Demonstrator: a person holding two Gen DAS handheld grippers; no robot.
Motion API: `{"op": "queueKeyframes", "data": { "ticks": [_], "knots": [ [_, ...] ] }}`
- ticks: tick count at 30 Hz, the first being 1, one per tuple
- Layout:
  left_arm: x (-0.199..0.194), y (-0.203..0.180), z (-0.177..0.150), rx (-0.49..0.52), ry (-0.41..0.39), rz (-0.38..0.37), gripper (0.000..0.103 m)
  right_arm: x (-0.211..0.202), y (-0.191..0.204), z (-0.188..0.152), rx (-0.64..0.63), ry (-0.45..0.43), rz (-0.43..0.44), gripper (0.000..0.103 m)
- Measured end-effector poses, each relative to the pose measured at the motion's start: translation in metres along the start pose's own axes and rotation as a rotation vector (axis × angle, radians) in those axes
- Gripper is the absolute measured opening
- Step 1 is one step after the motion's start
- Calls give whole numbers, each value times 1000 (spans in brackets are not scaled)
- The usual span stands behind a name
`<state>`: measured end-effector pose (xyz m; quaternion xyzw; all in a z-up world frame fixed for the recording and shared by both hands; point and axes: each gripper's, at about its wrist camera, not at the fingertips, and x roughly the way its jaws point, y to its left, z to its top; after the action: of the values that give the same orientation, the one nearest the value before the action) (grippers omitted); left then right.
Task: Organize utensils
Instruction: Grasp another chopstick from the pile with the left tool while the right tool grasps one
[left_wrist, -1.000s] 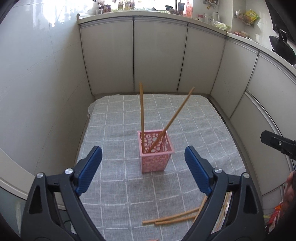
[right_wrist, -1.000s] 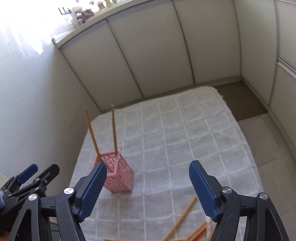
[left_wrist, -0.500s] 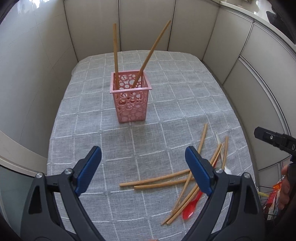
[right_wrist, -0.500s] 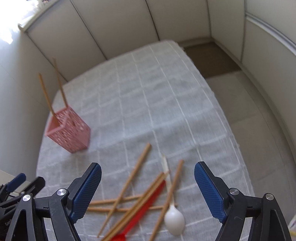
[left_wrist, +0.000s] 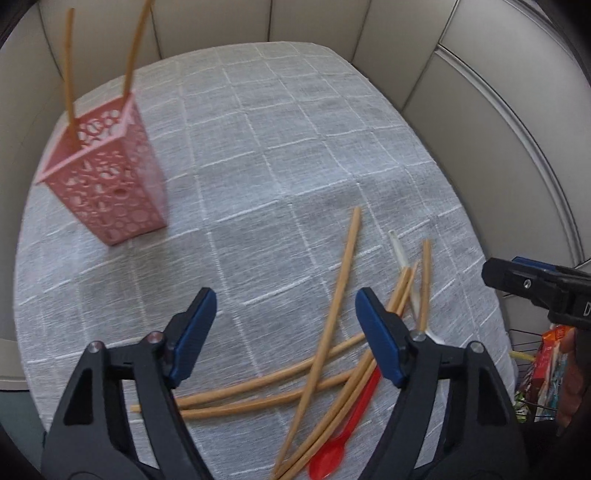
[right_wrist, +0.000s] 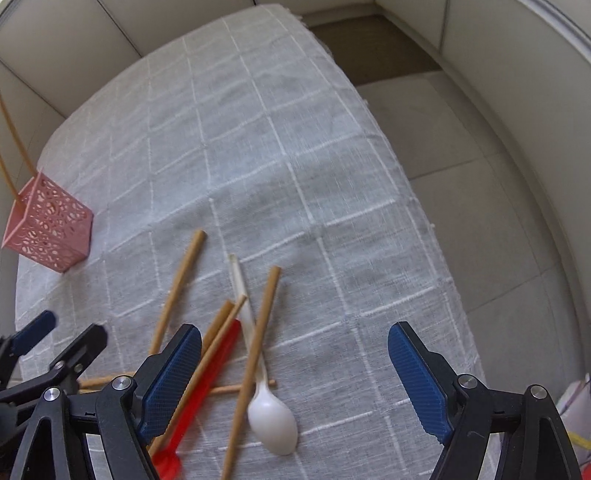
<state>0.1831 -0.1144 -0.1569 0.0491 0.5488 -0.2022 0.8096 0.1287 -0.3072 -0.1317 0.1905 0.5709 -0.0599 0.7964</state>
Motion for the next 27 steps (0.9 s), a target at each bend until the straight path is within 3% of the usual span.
{"op": "queueKeyframes", "data": {
  "ticks": [2,5,10,12,23,27],
  "knots": [
    [14,-4,2,-19,17,-68,58,4,-8,0,21,10,4,87],
    [30,-15,6,-16,34,-111,43,11,-14,-1,34,37,20,87],
    [46,-28,9,17,33,-81,25,20,-20,-2,41,71,25,87],
    [48,-30,10,26,22,-56,11,22,-21,-1,44,75,18,87],
    [4,-3,4,-49,-33,-2,8,37,-19,4,64,100,32,86],
    [-18,4,-5,-51,-53,2,8,49,-16,5,91,120,73,72]
  ]
}}
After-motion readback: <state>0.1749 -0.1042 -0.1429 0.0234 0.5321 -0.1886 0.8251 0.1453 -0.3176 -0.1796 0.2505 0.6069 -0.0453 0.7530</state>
